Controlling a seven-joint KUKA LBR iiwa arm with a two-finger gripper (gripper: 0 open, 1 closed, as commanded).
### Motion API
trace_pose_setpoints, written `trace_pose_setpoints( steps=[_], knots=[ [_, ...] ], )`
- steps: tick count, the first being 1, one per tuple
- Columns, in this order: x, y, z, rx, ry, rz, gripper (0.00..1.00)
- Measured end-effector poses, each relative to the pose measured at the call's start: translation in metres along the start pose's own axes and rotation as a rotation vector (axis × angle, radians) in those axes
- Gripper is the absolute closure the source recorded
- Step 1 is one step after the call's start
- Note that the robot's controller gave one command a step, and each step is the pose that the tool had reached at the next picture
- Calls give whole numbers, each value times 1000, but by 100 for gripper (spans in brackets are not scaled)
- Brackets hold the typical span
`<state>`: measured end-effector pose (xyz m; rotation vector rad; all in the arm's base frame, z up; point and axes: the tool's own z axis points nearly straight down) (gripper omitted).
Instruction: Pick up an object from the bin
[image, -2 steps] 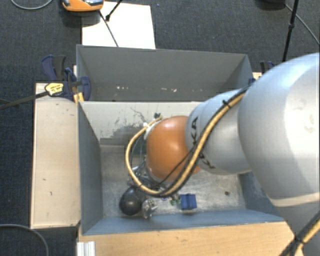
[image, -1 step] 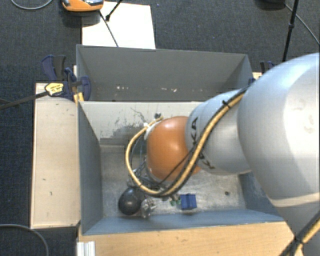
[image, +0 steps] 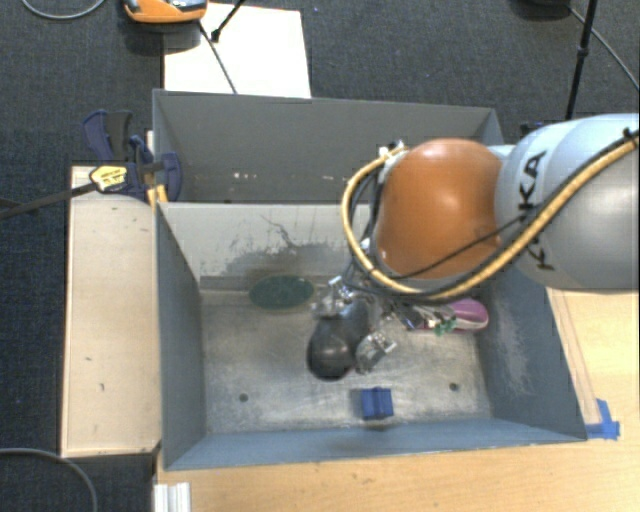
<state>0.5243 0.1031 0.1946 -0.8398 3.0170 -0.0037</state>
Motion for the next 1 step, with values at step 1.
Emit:
trace_pose_setpoints(
  steps=[1],
  knots=[
    [10,5,-82,-1,0,7,100]
  ],
)
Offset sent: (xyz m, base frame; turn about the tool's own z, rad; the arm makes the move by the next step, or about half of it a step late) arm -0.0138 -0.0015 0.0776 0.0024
